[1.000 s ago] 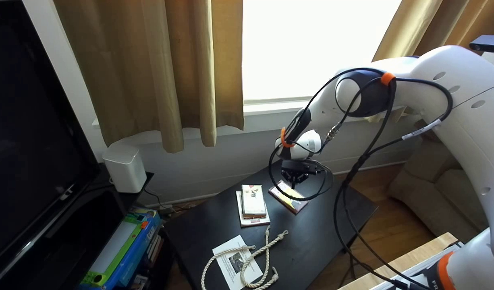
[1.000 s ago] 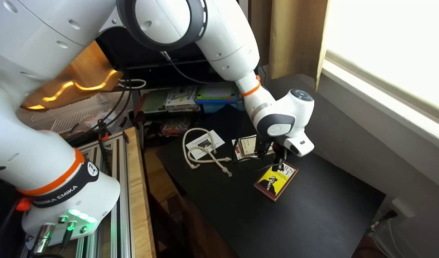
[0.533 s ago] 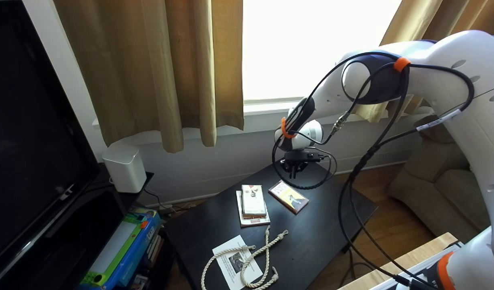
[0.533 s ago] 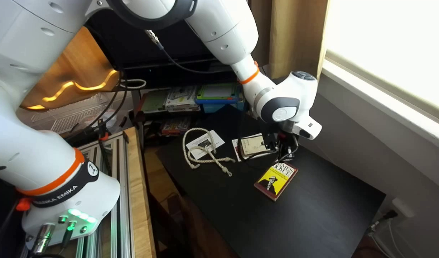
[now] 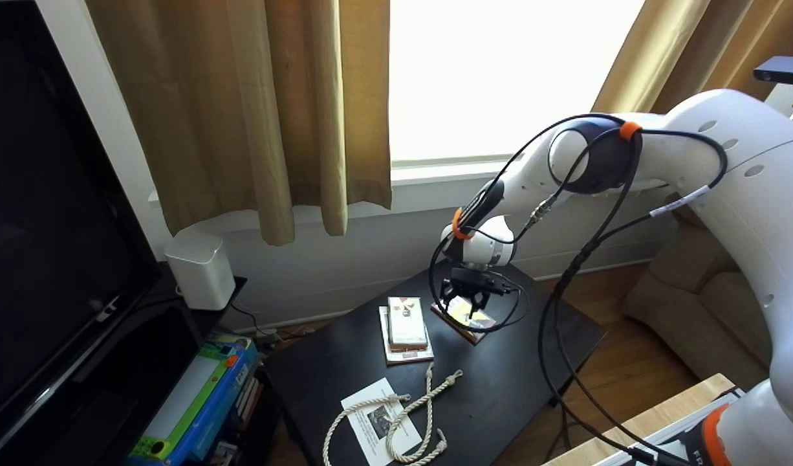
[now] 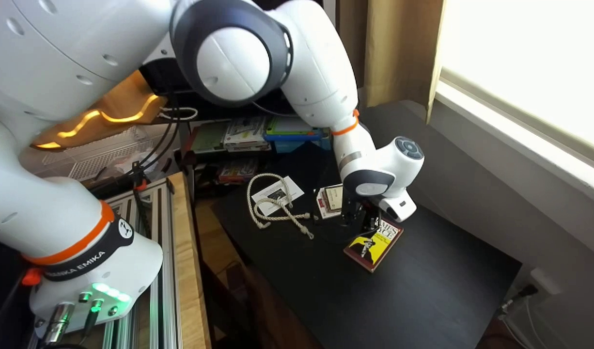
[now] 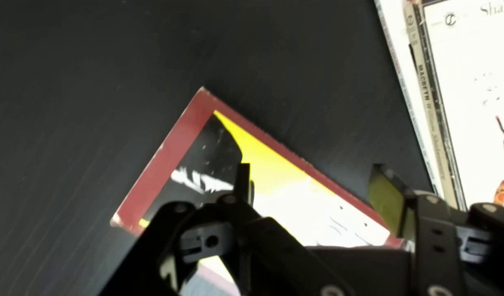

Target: Turn the yellow book around

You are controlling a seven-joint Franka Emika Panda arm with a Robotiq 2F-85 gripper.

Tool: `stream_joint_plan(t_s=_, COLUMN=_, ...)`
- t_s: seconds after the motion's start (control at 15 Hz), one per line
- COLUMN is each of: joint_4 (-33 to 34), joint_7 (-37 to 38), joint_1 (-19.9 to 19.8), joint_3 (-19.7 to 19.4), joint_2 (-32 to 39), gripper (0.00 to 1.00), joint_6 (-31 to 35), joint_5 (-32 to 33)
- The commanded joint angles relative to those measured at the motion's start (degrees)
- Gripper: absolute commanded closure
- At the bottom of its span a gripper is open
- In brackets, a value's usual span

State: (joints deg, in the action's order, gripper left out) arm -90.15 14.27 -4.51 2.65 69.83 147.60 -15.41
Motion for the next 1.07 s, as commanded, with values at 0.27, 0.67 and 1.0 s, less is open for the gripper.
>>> stream_joint_plan(t_s=0.27, joint_4=8.46, joint_7=-2.82, joint_1=-0.63, joint_3=2.14, joint_2=8.46, gripper=0.0, joint_6=3.08, joint_5=-0.96)
stream_joint_plan(t_s=0.67, joint_4=6.4, joint_7=-5.4, joint_1=2.96, joint_3=0.28, joint_2=4.52, gripper=0.0, joint_6=-1.22, joint_5=3.36)
stream_joint_plan(t_s=1.0, joint_4=4.07, joint_7=-2.15, joint_1=8.36, joint_3=-6.79, joint_2=0.37, gripper=0.0, joint_6=-5.94, joint_5=9.25)
